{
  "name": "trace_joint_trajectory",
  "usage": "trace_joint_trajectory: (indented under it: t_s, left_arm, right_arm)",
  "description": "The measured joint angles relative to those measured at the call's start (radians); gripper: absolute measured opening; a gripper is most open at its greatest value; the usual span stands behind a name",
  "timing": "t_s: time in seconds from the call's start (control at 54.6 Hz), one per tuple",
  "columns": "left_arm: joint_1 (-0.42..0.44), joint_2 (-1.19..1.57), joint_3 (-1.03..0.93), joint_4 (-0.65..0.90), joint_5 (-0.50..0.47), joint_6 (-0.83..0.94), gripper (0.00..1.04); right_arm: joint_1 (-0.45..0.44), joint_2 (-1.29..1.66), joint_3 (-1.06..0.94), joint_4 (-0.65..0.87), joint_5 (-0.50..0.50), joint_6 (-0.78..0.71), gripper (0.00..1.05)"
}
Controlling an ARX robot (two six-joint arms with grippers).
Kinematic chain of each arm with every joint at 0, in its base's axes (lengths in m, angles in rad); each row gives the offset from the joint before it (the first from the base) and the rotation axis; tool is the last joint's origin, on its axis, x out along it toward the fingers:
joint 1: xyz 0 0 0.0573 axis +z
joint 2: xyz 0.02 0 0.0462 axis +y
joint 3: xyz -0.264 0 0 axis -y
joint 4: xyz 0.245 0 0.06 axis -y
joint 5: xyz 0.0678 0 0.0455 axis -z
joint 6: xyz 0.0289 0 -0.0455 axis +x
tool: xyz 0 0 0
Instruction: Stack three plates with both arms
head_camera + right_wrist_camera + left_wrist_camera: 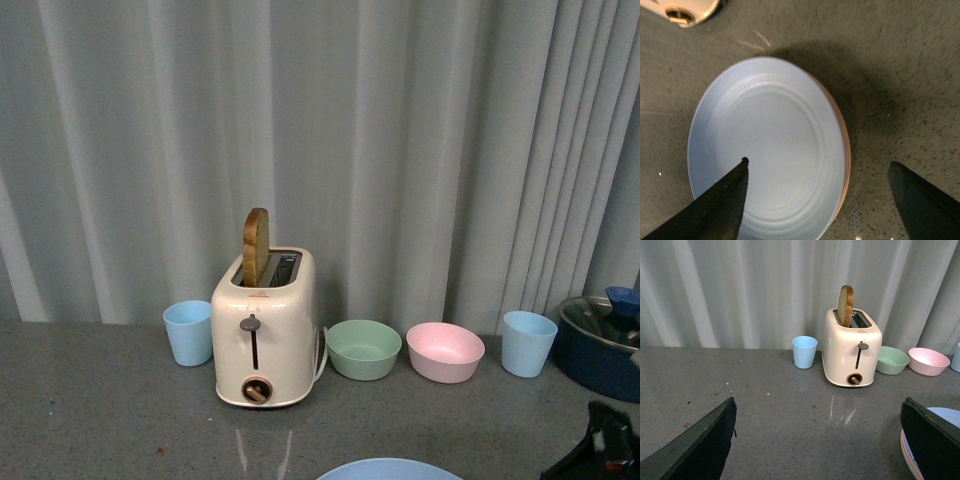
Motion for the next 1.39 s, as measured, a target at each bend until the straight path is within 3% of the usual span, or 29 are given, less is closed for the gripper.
trace_joint_trajectory:
  t_s: [0.055,0.348,0.384,0.439,0.476,0.641,0.677,0.824,1.391]
  left_arm:
    - [0.000,0.000,0.000,0.000,0.000,0.000,0.98]
    - [0.000,0.000,0.000,0.000,0.000,0.000,0.98]
    - [0.000,0.000,0.000,0.000,0.000,0.000,0.98]
    - [0.000,0.000,0.000,0.000,0.000,0.000,0.98]
    - [0.000,0.000,0.000,0.000,0.000,0.000,0.98]
    - [0.000,0.000,0.000,0.000,0.000,0.000,0.98]
    - [0.000,0.000,0.000,0.000,0.000,0.000,0.98]
    - [0.000,0.000,0.000,0.000,0.000,0.000,0.98]
    - [0.000,0.000,0.000,0.000,0.000,0.000,0.98]
  right_arm:
    - [-0.039,-0.092,-0.018,0.002,0.009,0.001,0.99]
    - [-0.143,-0.555,-0.067,-0.020,0.059,-0.044,0.97]
    - [-0.138,-0.598,-0.093,0.041,0.097,-0.069,0.94]
    - [-0.120,-0.694,-0.181,0.220,0.232,-0.154,0.83]
    - [-0.108,-0.767,-0.228,0.255,0.287,-0.199,0.76]
    - [-0.063,-0.986,-0.344,0.230,0.342,-0.272,0.48]
    - [-0.019,-1.015,-0.379,0.239,0.401,-0.279,0.37]
    - [0.010,-1.077,-0.488,0.251,0.409,-0.290,0.03]
    - [0.010,-1.286,-0.629,0.199,0.408,-0.293,0.03]
